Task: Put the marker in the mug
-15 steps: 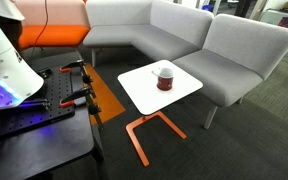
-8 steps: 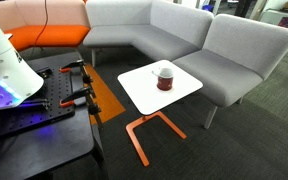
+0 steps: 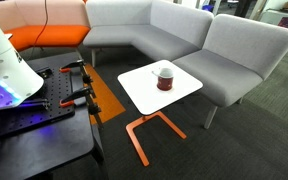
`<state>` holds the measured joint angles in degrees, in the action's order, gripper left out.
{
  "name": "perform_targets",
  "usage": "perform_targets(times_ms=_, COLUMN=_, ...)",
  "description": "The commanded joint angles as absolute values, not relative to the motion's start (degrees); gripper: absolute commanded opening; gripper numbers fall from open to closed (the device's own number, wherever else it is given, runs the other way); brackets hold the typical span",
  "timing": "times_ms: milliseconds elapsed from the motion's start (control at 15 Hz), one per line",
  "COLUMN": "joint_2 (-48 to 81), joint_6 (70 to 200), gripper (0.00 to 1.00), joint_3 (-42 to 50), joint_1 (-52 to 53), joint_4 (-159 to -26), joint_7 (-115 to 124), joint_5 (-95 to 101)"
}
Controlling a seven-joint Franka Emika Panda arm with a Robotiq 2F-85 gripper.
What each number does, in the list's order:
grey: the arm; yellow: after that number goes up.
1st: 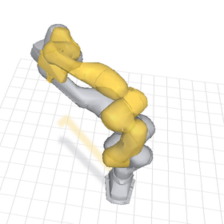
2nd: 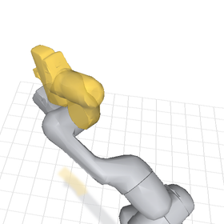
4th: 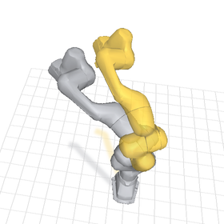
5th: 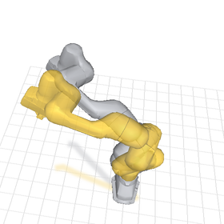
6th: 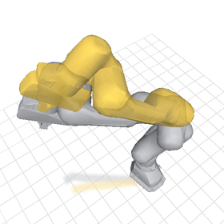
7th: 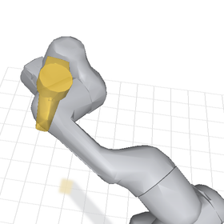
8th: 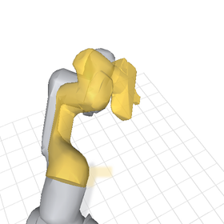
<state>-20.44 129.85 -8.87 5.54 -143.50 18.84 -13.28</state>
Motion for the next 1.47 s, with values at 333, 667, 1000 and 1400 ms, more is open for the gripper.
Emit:
perform_targets(times_ms=333, joint_2=4.8, joint_6=149.4, gripper=1.0, joint_3=-10.9, joint_1=1.9, joint_4=-137.7, joint_7=54.7, joint_5=4.2)
perform_targets(times_ms=667, joint_2=20.9, joint_6=158.6, gripper=1.0, joint_3=-6.1, joint_1=8.1, joint_4=-128.9, joint_7=63.7, joint_5=-3.9)
perform_targets(times_ms=1000, joint_2=34.6, joint_6=163.1, gripper=1.0, joint_3=-1.8, joint_1=12.9, joint_4=-120.1, joint_7=67.3, joint_5=-13.7)
perform_targets(times_ms=1400, joint_2=44.9, joint_6=163.5, gripper=1.0, joint_3=-2.0, joint_1=12.7, joint_4=-113.3, joint_7=62.7, joint_5=-18.5)
